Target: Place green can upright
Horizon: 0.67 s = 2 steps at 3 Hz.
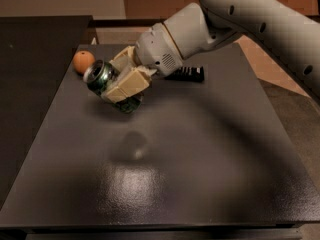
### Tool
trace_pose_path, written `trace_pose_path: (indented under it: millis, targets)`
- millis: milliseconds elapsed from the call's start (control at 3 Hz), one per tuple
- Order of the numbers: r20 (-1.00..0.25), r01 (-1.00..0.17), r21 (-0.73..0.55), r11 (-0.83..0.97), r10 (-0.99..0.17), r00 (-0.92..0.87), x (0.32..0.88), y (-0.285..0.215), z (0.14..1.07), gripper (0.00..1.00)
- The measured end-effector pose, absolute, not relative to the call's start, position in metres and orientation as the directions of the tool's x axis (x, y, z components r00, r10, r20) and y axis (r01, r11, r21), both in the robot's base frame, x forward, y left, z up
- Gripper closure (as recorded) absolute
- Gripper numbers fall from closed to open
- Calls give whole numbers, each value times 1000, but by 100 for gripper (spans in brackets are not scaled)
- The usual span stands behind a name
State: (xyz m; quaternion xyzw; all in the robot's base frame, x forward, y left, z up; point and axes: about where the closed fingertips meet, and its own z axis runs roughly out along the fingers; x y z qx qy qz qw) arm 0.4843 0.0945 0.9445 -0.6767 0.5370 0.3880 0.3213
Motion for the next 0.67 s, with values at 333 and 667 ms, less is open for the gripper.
trace_pose_path:
  millis: [333, 667]
  targets:
    - [-922, -982, 28, -187, -385, 47, 485, 91, 941, 100]
    - [-955, -988, 41, -151, -296, 6, 485, 86, 938, 100]
